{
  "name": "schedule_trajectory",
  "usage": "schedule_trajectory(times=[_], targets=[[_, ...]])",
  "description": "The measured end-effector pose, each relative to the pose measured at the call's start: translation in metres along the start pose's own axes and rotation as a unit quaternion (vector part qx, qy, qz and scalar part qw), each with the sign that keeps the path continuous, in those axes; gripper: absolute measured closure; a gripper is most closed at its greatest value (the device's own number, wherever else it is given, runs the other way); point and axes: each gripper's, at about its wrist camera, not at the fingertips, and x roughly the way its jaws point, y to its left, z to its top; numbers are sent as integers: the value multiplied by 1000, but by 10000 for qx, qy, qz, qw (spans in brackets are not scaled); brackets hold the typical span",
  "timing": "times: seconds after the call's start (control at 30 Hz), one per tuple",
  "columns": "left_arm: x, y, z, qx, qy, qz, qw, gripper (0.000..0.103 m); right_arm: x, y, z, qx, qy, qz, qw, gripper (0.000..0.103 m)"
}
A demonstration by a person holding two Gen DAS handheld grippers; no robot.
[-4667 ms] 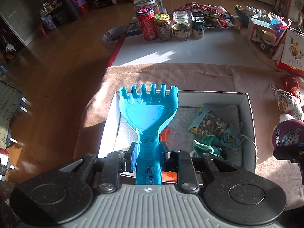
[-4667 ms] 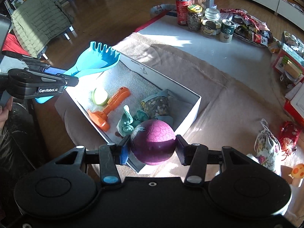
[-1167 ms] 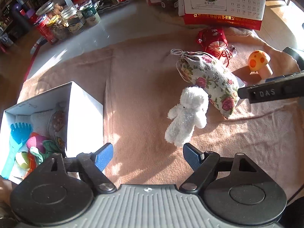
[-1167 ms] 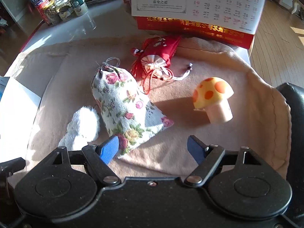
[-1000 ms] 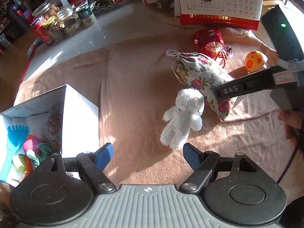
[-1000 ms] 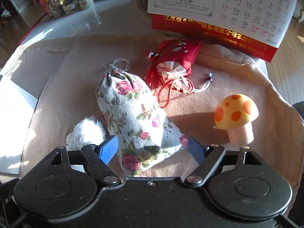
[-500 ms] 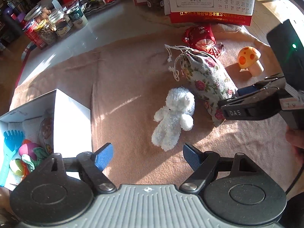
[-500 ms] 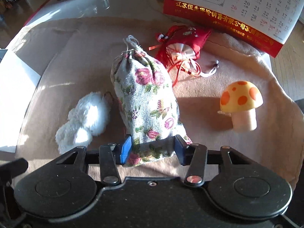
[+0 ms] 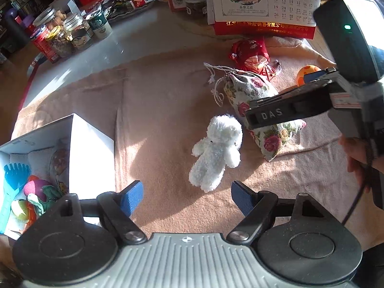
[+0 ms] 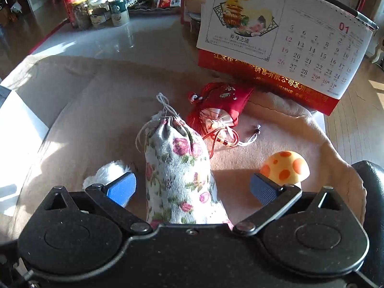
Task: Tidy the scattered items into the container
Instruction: 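Grasp the white plush bear with the left gripper while the right grasps the floral bag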
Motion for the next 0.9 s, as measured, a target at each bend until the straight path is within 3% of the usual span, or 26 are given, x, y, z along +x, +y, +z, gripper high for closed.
schedule_trajectory(times=[0.1, 0.13, 0.17, 0.3, 0.43, 0.7, 0.9], targets=[[2, 5, 0, -75, 42, -43, 10000, 22, 24, 8, 4, -76, 351, -67, 9993, 9], [3, 5, -1, -72, 50, -37, 10000, 22, 31, 11, 2, -117, 493, -52, 9987, 15], [3, 5, -1, -57, 54, -39, 10000, 22, 38, 13, 0, -157, 628, -38, 9979, 36], [5, 5, 1, -9, 64, -176, 9998, 22, 31, 13, -9, -46, 604, 97, 9981, 55], [9, 4, 6, 173, -102, -438, 9988, 22, 1, -3, -24, 99, 649, 372, 9971, 57], [58, -13, 4, 1050, -208, -105, 9942, 22, -44, -43, -76, 251, 957, 692, 9927, 57], [80, -31, 3, 1319, -420, -174, 9902, 22, -51, -57, -108, 412, 1179, 744, 9894, 57]])
